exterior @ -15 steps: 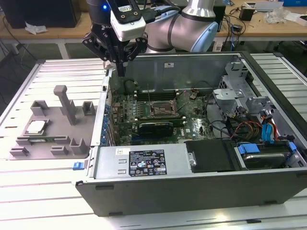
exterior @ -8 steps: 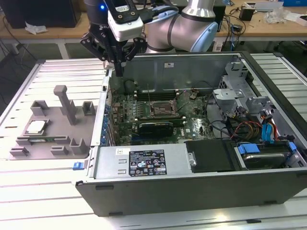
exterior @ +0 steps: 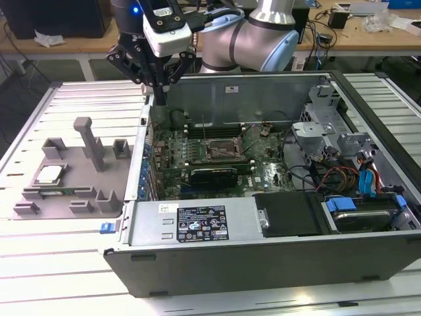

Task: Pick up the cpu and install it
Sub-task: 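Reach for the cpu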

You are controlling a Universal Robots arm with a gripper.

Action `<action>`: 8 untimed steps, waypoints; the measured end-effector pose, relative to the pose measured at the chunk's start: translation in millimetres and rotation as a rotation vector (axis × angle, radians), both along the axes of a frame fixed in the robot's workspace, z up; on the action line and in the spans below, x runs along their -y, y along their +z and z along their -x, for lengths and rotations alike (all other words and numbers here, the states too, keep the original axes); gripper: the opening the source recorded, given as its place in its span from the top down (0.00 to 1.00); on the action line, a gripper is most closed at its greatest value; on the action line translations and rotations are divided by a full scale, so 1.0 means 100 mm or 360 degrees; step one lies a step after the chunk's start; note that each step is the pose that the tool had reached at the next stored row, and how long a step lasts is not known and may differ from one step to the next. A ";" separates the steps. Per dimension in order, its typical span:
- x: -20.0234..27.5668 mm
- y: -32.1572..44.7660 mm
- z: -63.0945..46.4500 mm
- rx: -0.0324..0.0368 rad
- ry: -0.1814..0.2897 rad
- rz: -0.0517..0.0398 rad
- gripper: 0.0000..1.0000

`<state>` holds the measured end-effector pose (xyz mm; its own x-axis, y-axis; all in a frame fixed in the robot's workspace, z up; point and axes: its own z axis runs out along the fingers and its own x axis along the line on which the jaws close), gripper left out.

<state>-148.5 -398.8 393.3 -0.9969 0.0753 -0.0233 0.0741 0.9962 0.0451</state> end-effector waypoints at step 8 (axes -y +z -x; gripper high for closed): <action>0.000 0.000 0.04 0.0000 0.0000 0.0000 0.89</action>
